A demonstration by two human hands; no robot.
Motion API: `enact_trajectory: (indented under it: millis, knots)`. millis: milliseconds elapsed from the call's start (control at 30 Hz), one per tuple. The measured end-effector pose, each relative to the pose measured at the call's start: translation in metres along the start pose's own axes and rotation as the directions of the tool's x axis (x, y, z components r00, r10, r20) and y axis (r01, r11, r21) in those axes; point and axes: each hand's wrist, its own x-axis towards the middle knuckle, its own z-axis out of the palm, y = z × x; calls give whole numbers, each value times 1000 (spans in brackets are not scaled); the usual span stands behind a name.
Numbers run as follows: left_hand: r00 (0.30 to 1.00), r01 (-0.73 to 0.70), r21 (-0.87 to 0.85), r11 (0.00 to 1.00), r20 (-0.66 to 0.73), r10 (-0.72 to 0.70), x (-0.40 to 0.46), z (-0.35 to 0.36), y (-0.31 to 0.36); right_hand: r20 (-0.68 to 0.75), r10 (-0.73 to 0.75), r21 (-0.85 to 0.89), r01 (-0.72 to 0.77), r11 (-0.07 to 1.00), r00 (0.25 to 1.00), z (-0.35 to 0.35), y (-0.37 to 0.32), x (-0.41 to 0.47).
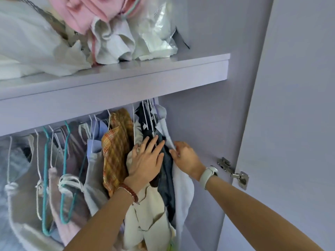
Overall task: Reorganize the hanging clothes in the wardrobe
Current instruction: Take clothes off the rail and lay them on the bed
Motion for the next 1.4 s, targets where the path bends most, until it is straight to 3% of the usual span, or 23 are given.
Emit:
enact_trajectory:
  millis: [167,333,433,633,867,1000,1100,1233,1333,1400]
  knots:
    - [992,6,-1,1000,-122,-6,2,7,0,-129,-2,-119,-14,993,992,-9,24,24]
    - [992,10,-17,1000,-129,-12,2,14,0,-71,-4,-255,-15,967,997,-11,7,60]
    - [991,-7,-33,999,-135,3,1,14,-4,-51,77,-233,-86,969,996,-9,-4,74]
    - [987,-55,-62,997,-152,45,-1,19,-15,-260,59,-134,-97,986,964,-32,-12,61]
    - [977,-51,-187,981,-213,10,-2,23,5,-345,100,-108,-145,983,933,-30,20,-52]
    - [946,-225,-329,917,-298,125,-12,24,48,-391,204,-104,-264,959,898,-30,50,-151]
    - [951,-301,-409,861,-203,235,-33,29,95,-409,260,-172,-354,919,874,-37,59,-228]
    - [860,-472,-513,717,-90,502,-75,45,162,-475,284,-313,-462,830,833,-53,55,-321]
    - [718,-528,-690,496,-50,695,-114,55,205,-526,343,-380,-576,724,778,-64,48,-393]
    - [594,-486,-784,387,30,804,-145,56,235,-578,398,-384,-668,638,712,-68,44,-446]
